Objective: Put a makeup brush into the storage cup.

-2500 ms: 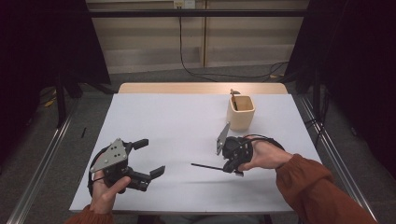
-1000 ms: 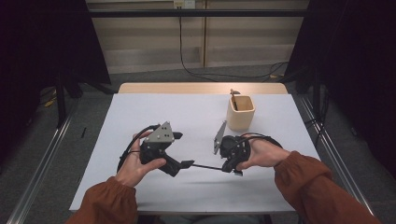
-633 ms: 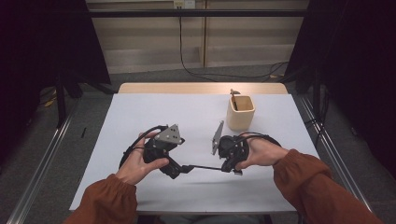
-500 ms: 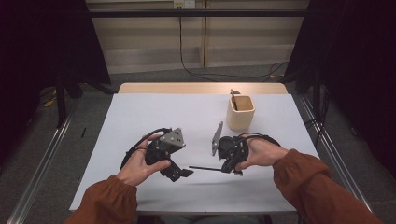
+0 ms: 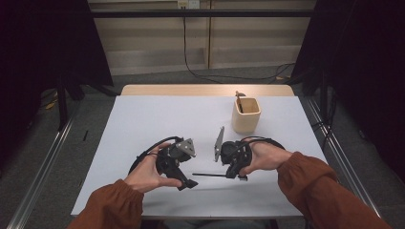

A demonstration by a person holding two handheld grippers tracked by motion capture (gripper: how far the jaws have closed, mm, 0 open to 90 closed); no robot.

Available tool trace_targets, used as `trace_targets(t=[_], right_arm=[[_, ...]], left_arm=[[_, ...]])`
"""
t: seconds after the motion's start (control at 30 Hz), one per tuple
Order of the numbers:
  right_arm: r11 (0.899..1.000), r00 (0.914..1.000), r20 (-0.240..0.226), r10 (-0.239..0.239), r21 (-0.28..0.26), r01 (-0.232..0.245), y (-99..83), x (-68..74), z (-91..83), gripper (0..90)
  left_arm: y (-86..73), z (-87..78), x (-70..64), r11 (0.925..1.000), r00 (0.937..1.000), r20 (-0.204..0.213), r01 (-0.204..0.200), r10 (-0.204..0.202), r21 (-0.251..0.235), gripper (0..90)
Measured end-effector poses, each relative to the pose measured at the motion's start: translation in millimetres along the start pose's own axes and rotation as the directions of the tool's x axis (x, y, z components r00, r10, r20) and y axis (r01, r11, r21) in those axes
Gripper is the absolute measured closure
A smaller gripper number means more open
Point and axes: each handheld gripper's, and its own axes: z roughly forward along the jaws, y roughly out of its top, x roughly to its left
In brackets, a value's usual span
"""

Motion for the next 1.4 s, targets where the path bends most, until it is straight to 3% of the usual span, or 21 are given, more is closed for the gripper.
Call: trace_targets(t=[0.3,0.33,0.57,0.67,0.77,0.87,1.2,1.4], right_arm=[[1.0,0.9999,-0.004,-0.016,0.014,0.016,3.8,1.7,5.3,86.4],[1.0,0.9999,-0.004,-0.016,0.011,0.016,4.5,2.0,5.4,86.4],[1.0,0.9996,-0.005,-0.026,0.009,0.026,5.4,3.7,4.8,86.4],[0.999,0.9995,-0.006,-0.032,0.007,0.032,5.4,3.2,5.0,86.4],[1.0,0.9996,-0.008,-0.027,0.003,0.027,6.1,3.6,5.5,86.4],[1.0,0.9996,-0.009,-0.029,-0.007,0.029,6.2,3.1,5.5,86.4],[0.999,0.9994,-0.018,-0.031,-0.035,0.03,2.2,3.1,5.8,86.4],[0.998,0.9994,-0.014,-0.033,-0.048,0.032,0.0,2.3,6.9,86.4]], left_arm=[[1.3,11.4,1.8,0.9955,0.9981,0.062,-0.008,0.003,0.095,30.0],[1.0,12.2,1.3,0.9962,0.998,0.064,-0.009,0.003,0.086,35.8],[0.6,11.8,1.2,0.9978,0.9975,0.07,-0.004,0.0,0.065,52.6],[2.0,13.0,1.8,0.9978,0.9976,0.069,-0.012,0.008,0.065,55.6],[3.1,15.2,3.3,0.9993,0.9976,0.067,0.015,-0.017,0.035,57.5],[4.2,17.1,7.4,0.999,0.9975,0.069,0.011,-0.014,0.043,59.3],[6.7,21.3,7.0,0.9998,0.9898,0.141,0.02,-0.021,0.009,75.1],[7.2,24.7,7.4,0.9996,0.9892,0.144,0.026,-0.027,0.01,81.9]])
